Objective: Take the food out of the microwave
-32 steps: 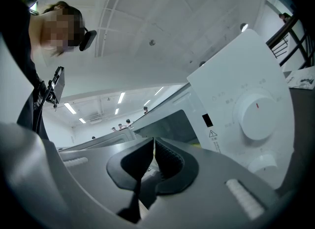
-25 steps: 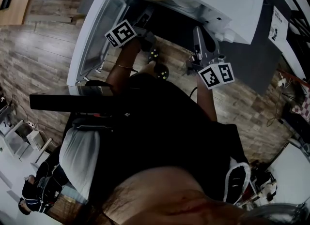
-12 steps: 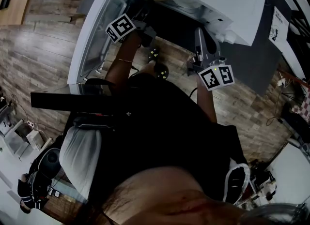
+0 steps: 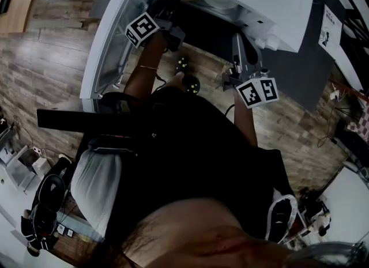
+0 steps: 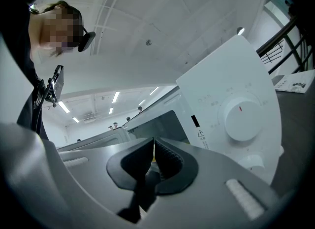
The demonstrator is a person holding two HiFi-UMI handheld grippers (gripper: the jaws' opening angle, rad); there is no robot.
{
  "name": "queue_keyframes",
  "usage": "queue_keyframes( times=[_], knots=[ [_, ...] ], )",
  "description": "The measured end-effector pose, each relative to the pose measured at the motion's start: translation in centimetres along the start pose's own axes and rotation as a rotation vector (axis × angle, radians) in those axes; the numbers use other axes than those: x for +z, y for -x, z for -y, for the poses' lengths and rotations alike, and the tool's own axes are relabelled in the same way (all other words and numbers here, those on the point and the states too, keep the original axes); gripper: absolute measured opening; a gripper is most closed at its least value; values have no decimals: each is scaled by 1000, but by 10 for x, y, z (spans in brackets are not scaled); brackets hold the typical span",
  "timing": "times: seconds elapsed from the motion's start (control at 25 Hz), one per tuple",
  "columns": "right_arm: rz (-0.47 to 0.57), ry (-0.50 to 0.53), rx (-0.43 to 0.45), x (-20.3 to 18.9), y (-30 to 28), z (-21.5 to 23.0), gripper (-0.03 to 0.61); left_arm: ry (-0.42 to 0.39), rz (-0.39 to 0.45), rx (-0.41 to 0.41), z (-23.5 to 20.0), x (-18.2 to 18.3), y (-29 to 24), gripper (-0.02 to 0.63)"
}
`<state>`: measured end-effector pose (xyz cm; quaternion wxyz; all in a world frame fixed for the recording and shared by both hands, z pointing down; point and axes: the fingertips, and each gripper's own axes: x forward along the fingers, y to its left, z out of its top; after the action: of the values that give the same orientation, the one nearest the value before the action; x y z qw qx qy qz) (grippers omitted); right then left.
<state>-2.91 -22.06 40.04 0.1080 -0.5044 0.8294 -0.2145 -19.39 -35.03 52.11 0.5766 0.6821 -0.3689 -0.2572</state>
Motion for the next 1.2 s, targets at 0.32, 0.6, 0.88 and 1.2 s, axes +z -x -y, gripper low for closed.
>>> queue_keyframes(
  times=[0.32,0.6,0.88,1.2],
  knots=[
    [0,-3,-15,-1,3,2,0,29,1,-11,0,-1,-4,107],
    [1,-6,-18,0,3,2,0,84,30,-38,0,2,-7,107],
    [-2,-8,-19,-1,3,1,0,128,91,-62,1,14,-7,106],
    [-1,-12,-20,-2,2,0,0,106,80,-33,-4,13,-9,102]
  ],
)
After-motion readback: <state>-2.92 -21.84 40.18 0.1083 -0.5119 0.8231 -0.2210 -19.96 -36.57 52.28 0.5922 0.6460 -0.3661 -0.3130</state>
